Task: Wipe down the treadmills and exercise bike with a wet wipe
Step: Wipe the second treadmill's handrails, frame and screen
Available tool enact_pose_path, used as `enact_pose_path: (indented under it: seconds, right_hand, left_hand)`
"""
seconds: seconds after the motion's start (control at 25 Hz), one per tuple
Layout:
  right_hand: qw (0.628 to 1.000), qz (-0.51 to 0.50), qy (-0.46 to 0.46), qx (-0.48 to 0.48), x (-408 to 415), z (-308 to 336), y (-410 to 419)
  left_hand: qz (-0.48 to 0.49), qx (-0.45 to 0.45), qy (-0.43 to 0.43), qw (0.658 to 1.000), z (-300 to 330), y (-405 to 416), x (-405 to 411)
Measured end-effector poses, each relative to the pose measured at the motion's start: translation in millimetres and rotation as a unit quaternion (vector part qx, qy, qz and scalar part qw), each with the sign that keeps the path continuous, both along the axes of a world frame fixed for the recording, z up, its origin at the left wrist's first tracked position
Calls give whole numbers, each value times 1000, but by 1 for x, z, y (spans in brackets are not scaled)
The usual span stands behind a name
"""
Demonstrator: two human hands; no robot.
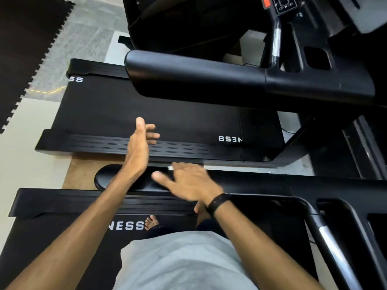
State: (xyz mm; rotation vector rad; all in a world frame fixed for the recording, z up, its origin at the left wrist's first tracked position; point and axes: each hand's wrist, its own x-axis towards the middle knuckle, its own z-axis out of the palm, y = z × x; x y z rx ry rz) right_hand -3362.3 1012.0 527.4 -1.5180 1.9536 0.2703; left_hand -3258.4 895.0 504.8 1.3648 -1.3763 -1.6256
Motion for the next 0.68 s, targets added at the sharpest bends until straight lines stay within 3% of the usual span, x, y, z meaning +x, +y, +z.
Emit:
enact_pose_path:
  seconds: [0.08,0.2,0.36,0.44,0.56,0.68]
  right_hand:
    - [996,70,-28,-58,31,5,13]
    - [982,130,-23,-133,8,13,78]
    - [995,12,88,-52,-42,15,85]
    - [997,-24,64,-48,-22,8,43]
    - [992,53,20,-111,42,3,16]
    - [977,136,-6,-164,42,9,65]
  left_hand:
    - [18,-3,-3,1000,4,-3,10]
    - [13,-18,-18,1000,6,-1,21]
    - [-14,-27,-43,999,7,11,20]
    - [-28,-26,-59,998,8,15,15]
    - [-70,-26,-91,993,7,20,9]
    - [-145,-67,-145,977,3,24,11]
